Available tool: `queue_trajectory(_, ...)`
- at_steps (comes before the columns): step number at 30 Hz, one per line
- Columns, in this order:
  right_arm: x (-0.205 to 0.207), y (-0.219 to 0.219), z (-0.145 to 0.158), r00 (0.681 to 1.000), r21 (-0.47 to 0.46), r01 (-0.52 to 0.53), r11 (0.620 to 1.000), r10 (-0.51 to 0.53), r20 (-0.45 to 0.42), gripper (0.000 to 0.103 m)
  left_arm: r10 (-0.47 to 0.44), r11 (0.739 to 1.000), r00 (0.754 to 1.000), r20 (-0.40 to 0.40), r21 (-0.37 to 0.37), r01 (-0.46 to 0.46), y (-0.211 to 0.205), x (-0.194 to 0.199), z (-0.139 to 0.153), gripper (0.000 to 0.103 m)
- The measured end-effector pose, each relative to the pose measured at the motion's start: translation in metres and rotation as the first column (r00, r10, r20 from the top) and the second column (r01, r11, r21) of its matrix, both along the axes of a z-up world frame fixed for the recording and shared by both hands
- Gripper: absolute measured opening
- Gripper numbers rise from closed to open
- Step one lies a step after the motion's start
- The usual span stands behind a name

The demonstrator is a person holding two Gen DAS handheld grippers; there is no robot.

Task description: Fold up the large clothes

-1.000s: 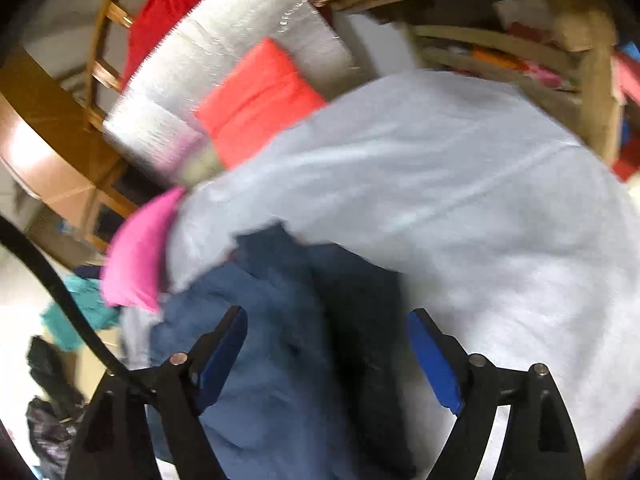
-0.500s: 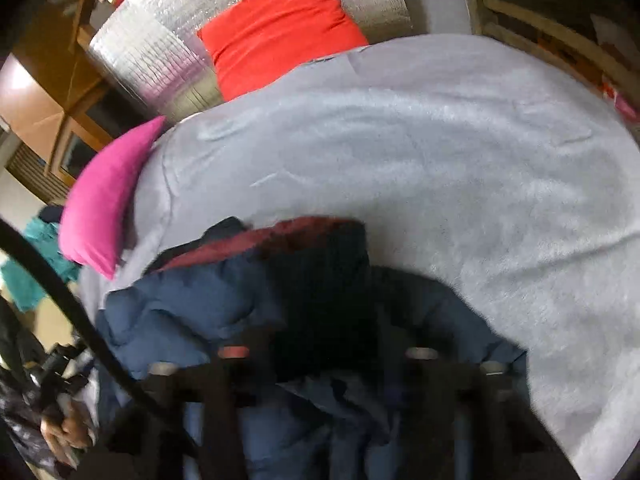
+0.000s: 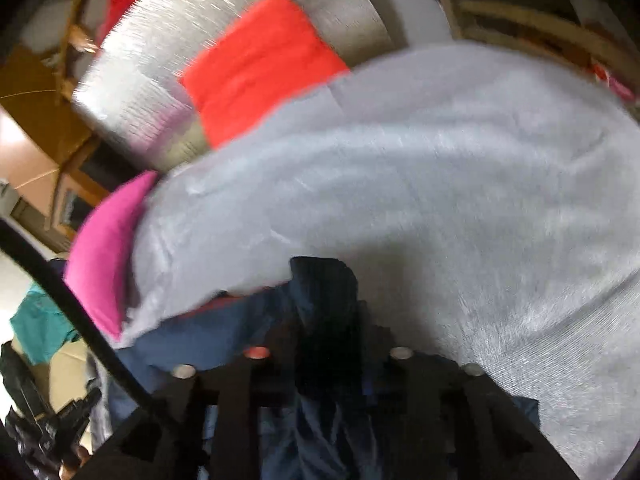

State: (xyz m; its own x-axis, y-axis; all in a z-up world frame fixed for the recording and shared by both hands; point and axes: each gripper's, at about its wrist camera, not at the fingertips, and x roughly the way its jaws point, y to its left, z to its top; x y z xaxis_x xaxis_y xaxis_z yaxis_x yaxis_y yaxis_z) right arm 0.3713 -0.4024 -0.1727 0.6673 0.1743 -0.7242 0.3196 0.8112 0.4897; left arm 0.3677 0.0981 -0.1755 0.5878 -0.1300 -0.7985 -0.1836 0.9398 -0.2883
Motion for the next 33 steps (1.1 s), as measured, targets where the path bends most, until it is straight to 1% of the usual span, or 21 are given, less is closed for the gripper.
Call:
queue_trajectory(1,0.001,-0.001,-0.004,0.999,-0.005,0.019,1.000,-0.019,-0.028,0.061,0.000,1.000,0.999,-0.048,0.012,0.001,-0.002,0.003,-0.011,0.005)
queue_trajectory(2,-0.002,-0.003,-0.004,0.999,0.002,0.041,0.999,-0.041,-0.032,0.063,-0.006,1.000,0.998,-0.062,0.011,0.006,-0.003,0.002,-0.014,0.005)
queue_trajectory(4,-0.009,-0.003,0.007,0.999,0.002,0.051,0.999,-0.051,-0.011,0.063,-0.016,1.000,0.999,-0.035,0.001,0.016,-0.005,-0.003,-0.006,0.005)
queue_trajectory(6,-0.022,-0.002,0.025,0.996,-0.039,0.084,0.996,-0.083,0.034,0.063,-0.004,1.000,1.000,0.029,0.021,0.004,-0.007,-0.014,0.012,0.005)
queue_trajectory(8,-0.038,0.004,0.047,0.989,-0.076,0.099,0.992,-0.090,0.115,0.064,-0.005,0.999,0.991,0.136,0.053,-0.002,-0.016,-0.031,0.037,0.005)
queue_trajectory(9,-0.047,0.015,0.063,0.984,-0.096,0.066,0.993,-0.049,0.170,0.063,-0.017,0.998,0.987,0.160,0.062,0.008,-0.022,-0.035,0.043,0.005)
queue_trajectory(10,-0.049,0.024,0.072,0.981,-0.115,0.034,0.993,-0.011,0.196,0.063,-0.051,0.997,0.979,0.200,0.071,0.037,-0.034,-0.042,0.053,0.005)
queue_trajectory(11,-0.052,0.036,0.079,0.975,-0.139,-0.002,0.990,0.032,0.218,0.061,-0.070,0.996,0.974,0.216,0.073,0.056,-0.041,-0.044,0.056,0.006)
queue_trajectory(12,-0.054,0.052,0.085,0.969,-0.164,-0.048,0.985,0.086,0.230,0.059,-0.110,0.993,0.966,0.234,0.078,0.094,-0.056,-0.048,0.059,0.006)
queue_trajectory(13,-0.052,0.071,0.088,0.962,-0.175,-0.121,0.977,0.159,0.222,0.055,-0.139,0.989,0.961,0.238,0.085,0.122,-0.066,-0.049,0.060,0.009)
queue_trajectory(14,-0.047,0.086,0.085,0.957,-0.167,-0.176,0.970,0.208,0.202,0.051,-0.169,0.984,0.957,0.236,0.092,0.151,-0.077,-0.049,0.059,0.013)
queue_trajectory(15,-0.042,0.097,0.081,0.955,-0.154,-0.210,0.966,0.236,0.181,0.050,-0.206,0.977,0.954,0.220,0.102,0.187,-0.093,-0.047,0.054,0.016)
queue_trajectory(16,-0.038,0.105,0.075,0.954,-0.141,-0.230,0.963,0.252,0.163,0.050,-0.222,0.973,0.953,0.205,0.104,0.204,-0.103,-0.044,0.049,0.020)
queue_trajectory(18,-0.025,0.119,0.060,0.955,-0.120,-0.261,0.958,0.274,0.115,0.047,-0.252,0.966,0.953,0.168,0.093,0.239,-0.120,-0.039,0.038,0.022)
queue_trajectory(20,-0.005,0.125,0.036,0.962,-0.073,-0.267,0.961,0.270,0.029,0.045,-0.264,0.962,0.962,0.073,0.085,0.258,-0.134,-0.022,0.016,0.025)
queue_trajectory(22,0.006,0.120,0.018,0.970,-0.026,-0.245,0.969,0.245,-0.011,0.045,-0.247,0.966,0.969,0.001,0.074,0.247,-0.139,-0.009,-0.003,0.026)
queue_trajectory(24,0.014,0.111,0.007,0.972,0.009,-0.232,0.973,0.232,-0.018,0.045,-0.234,0.970,0.971,-0.046,0.059,0.236,-0.140,0.002,-0.016,0.026)
queue_trajectory(26,0.016,0.103,0.002,0.971,0.060,-0.237,0.970,0.238,-0.019,0.045,-0.227,0.972,0.971,-0.072,0.045,0.230,-0.140,0.008,-0.022,0.026)
queue_trajectory(28,0.012,0.096,0.008,0.970,0.096,-0.239,0.966,0.241,-0.010,0.046,-0.225,0.973,0.971,-0.075,0.043,0.229,-0.141,0.007,-0.022,0.026)
queue_trajectory(30,0.001,0.083,0.017,0.976,0.130,-0.216,0.968,0.217,0.014,0.046,-0.222,0.974,0.972,-0.073,0.026,0.224,-0.137,0.005,-0.015,0.026)
queue_trajectory(33,-0.014,0.058,0.033,0.986,0.129,-0.162,0.978,0.155,0.058,0.046,-0.204,0.979,0.978,-0.047,-0.008,0.204,-0.122,-0.002,-0.006,0.026)
